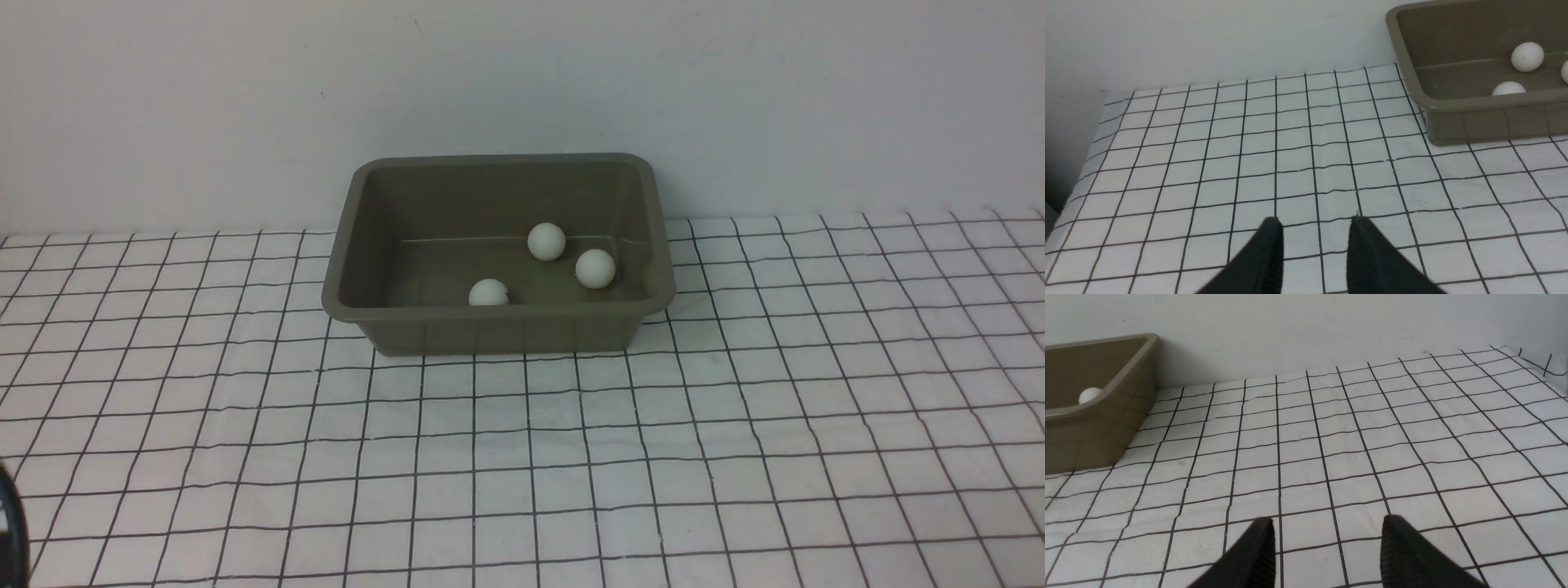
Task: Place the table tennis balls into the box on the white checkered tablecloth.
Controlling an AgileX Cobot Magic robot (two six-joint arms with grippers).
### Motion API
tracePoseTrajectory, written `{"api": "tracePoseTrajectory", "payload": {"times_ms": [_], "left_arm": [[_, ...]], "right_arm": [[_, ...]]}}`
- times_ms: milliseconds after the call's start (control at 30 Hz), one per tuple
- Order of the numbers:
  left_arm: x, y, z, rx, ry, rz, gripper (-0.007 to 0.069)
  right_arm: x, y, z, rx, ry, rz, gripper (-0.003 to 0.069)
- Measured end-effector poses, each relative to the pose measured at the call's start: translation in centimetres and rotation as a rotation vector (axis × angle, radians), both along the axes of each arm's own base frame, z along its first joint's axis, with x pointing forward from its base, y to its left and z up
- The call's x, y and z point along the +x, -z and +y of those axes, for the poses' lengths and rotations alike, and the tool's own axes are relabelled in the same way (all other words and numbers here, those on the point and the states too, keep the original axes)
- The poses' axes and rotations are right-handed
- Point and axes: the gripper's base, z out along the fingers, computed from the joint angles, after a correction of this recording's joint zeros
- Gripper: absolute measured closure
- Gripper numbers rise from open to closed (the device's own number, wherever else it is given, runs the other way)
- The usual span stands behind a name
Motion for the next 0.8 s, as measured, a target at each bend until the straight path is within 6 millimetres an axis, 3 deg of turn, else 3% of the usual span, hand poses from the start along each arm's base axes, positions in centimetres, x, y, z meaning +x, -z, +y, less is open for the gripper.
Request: {"api": "tracePoseTrajectory", "payload": {"times_ms": [167, 533, 800], "left_arm": [[-1.5, 3.5, 0.0, 0.020, 0.006, -0.044, 0.0419], [-2.0, 7.8, 0.0, 0.027, 0.009, 0.018, 0.0419], [-1.7, 9.3, 0.0, 0.038, 0.013, 0.017, 0.0419]], "right_arm": [[0.0, 0.0, 0.0, 0.000, 0.000, -0.001, 0.0332], [0.0, 0.0, 0.0, 0.000, 0.000, -0.001, 0.0332], [0.0, 0.0, 0.0, 0.000, 0.000, -0.001, 0.0332]]}}
